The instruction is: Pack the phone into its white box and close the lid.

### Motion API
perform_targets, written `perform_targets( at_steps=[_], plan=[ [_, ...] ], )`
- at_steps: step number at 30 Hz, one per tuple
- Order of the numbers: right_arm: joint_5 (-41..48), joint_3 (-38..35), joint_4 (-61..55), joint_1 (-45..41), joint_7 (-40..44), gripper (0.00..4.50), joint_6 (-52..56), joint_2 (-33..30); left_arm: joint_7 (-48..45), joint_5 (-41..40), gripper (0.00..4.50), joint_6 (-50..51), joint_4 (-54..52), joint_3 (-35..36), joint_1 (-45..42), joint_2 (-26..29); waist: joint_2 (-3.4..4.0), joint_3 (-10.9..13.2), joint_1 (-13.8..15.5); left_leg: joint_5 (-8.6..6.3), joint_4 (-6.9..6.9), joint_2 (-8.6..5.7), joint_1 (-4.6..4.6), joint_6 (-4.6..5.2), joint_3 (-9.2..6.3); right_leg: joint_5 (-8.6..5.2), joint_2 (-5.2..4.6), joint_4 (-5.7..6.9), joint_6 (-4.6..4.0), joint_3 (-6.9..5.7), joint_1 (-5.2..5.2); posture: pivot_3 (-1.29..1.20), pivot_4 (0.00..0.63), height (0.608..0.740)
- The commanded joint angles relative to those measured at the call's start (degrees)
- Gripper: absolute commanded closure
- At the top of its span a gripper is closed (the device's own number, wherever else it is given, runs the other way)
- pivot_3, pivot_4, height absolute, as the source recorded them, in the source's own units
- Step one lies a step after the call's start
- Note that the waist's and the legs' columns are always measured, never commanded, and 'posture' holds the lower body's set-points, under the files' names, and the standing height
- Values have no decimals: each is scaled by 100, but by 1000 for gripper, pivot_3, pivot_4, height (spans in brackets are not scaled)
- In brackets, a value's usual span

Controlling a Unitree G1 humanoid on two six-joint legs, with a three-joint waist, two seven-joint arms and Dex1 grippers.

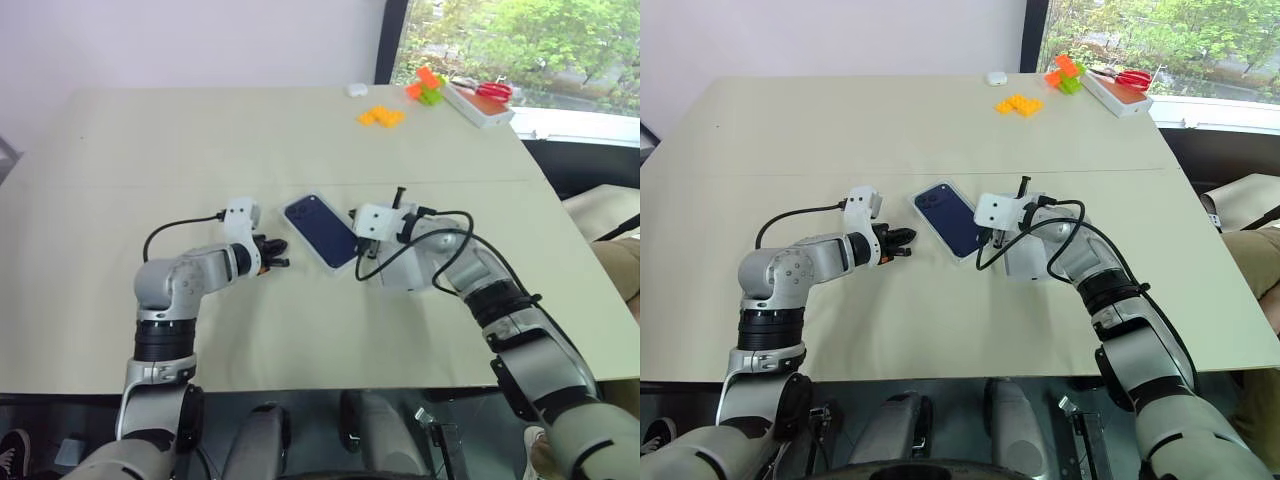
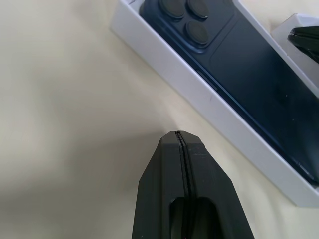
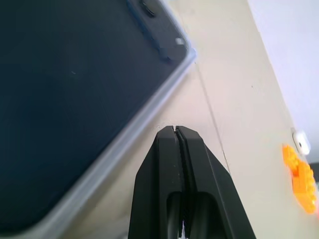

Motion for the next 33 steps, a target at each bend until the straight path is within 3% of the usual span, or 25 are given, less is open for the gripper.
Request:
perform_targets(
  at_steps=[1,13,20,25,33],
  plan=[
    [-147,55,-51,-128,-17,4440,-166,-100,-100,212,4500,-248,-81,-273,-81,60,0,0,4,0,0,-1,1,0,0,0,0,0,0,0,1,0,150,740],
    [-695,556,-177,120,360,4440,-466,-361,-123,517,4500,-382,-72,-540,-55,-103,-4,-7,9,-3,0,-2,18,5,0,0,1,-4,0,-2,24,0,150,740],
    [-50,336,-880,326,1230,4440,-193,-356,-188,604,4500,-406,-20,-482,-71,-18,-4,-6,-7,-9,-11,2,85,15,0,-2,9,-28,2,-10,90,0,150,740],
    [771,146,-1818,667,2007,4440,524,-273,-491,583,4500,-283,-214,-464,63,435,-3,-6,-24,-10,-11,6,86,15,0,-2,14,-27,2,-9,89,0,150,740],
    [1078,184,-2653,1004,2366,4440,1050,-335,-950,420,4500,80,-661,-423,305,1100,-2,-6,2,-10,-11,8,85,16,-1,-2,12,-27,2,-11,89,0,150,740]
  ],
)
